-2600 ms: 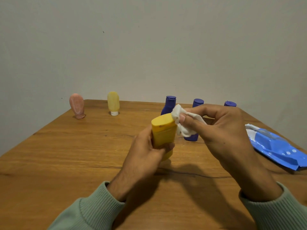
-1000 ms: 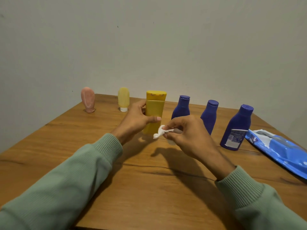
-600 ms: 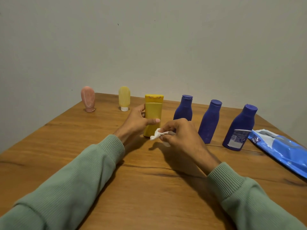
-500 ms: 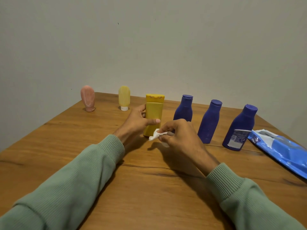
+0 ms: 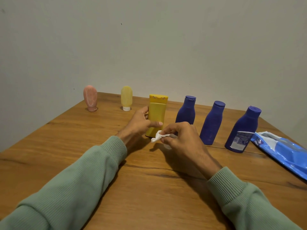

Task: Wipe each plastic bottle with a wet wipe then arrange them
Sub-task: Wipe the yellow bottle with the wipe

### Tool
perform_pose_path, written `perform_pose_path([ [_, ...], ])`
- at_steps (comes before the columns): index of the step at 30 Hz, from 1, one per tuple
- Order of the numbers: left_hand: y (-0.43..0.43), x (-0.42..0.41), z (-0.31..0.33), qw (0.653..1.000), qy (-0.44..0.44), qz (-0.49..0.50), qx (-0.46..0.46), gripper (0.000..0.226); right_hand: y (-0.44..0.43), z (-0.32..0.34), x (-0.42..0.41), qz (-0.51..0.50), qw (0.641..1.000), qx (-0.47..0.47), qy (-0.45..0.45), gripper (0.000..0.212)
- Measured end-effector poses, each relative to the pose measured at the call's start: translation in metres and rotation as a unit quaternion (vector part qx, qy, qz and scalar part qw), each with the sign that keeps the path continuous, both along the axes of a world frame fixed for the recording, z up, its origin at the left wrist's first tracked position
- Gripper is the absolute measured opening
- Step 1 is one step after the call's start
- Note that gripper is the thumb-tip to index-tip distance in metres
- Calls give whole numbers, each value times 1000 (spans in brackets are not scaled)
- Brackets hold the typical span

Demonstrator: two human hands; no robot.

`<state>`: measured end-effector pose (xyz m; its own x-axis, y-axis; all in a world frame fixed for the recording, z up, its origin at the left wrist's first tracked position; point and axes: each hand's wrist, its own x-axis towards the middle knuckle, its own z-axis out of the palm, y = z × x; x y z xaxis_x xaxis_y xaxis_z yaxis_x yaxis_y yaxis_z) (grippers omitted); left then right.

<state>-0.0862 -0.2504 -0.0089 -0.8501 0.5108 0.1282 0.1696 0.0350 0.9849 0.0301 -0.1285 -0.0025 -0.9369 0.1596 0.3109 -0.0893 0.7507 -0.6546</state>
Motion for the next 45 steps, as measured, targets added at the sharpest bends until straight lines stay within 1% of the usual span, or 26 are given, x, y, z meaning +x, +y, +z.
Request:
perform_pose_path([
  [4,1,0,-1,1000,-10,1,5,56,0,0,1,2,1000,-6,-3,15],
  [8,2,-1,-1,1000,-15,10,-3,67,0,-1,1,-1,1000,-8,-2,16],
  [13,2,-1,-2,1000,-13,17,-3,74,-1,-2,-1,-1,1000,-7,-7,17],
  [18,2,0,-2,1000,-25,15,5,68,-1,-3,0,-5,1000,-3,-9,17],
  [22,2,-1,-4,999,-40,23,1,72,-1,-3,0,-3,1000,2,-12,17],
  [26,1,-2,-4,999,-29,19,-13,64,-2,-3,1,-2,1000,0,-13,17],
  [28,-1,-1,-4,999,-33,14,-10,64,-1,-2,2,-2,1000,2,-14,16],
  [31,-3,0,-2,1000,-12,6,-24,66,-1,-2,3,-2,1000,3,-14,17],
  [35,-4,1,-1,1000,4,1,-30,59,-1,-1,3,-1,1000,5,-14,17],
  [45,-3,1,-4,1000,-2,-6,-15,52,0,0,5,1,1000,10,-5,16],
])
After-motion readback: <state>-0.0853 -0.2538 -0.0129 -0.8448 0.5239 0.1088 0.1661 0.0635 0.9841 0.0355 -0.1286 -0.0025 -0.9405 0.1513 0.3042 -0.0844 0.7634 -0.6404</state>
